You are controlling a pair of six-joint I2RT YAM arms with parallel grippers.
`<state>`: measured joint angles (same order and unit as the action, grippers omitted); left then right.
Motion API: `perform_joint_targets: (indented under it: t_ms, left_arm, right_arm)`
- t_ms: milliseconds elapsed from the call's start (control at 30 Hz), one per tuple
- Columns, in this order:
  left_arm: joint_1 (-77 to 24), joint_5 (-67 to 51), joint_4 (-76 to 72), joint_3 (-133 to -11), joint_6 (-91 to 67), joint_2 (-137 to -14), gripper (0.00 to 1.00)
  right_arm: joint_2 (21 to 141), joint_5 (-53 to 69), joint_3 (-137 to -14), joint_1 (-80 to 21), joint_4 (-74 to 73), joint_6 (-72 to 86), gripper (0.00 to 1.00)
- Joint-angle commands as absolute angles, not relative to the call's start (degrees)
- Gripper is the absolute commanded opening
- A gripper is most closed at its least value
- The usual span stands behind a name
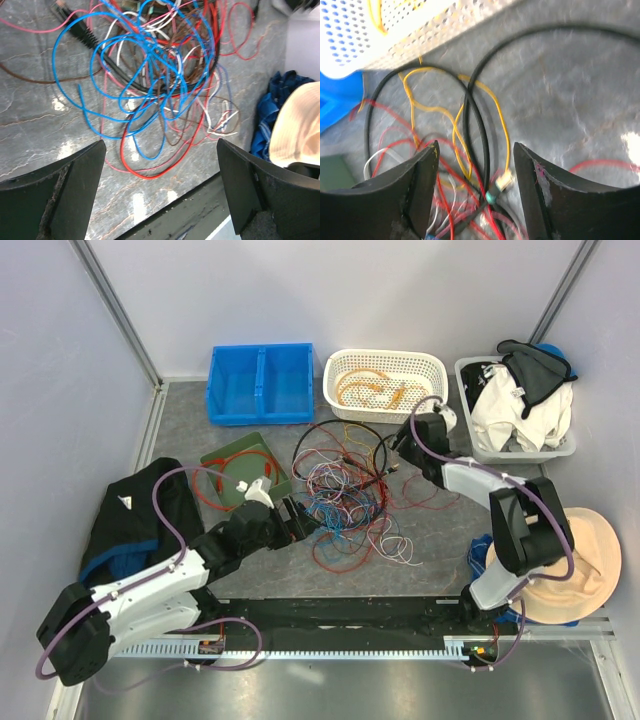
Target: Untangle the cables
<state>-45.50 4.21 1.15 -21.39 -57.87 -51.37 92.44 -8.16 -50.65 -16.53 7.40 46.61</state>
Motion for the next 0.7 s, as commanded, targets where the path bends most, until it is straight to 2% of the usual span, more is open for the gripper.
perform_joint_targets:
  t_ms: [0, 67, 200, 467, 667]
  left_arm:
    - [-45.7, 3.6, 1.2, -23.3, -57.7, -54.0, 0.98]
    - [-45.7, 3.3, 1.2, -23.7, -57.6, -54.8, 0.98]
    - [-45.7, 3.2, 1.4, -24.3, -57.0, -55.5, 0.97]
    - [-45.7, 8.1, 7.6, -26.6, -49.8, -46.0, 0.92]
    - [-45.7, 6.8, 7.6, -26.6, -51.8, -46.1, 0.91]
  right_arm:
    - [97.7, -16.4, -60.9, -19.5, 2.8, 37.0, 0.69]
    - [100.3, -19.8, -64.3, -21.0, 0.2, 35.4, 0.69]
    - [101.7, -18.8, -65.4, -21.2, -1.4, 35.4, 0.69]
    - [95.0, -24.3, -62.9, -30.0, -1.1, 30.2, 0.69]
    - [92.7, -23.6, -60.4, -36.5, -1.6, 28.5, 0.69]
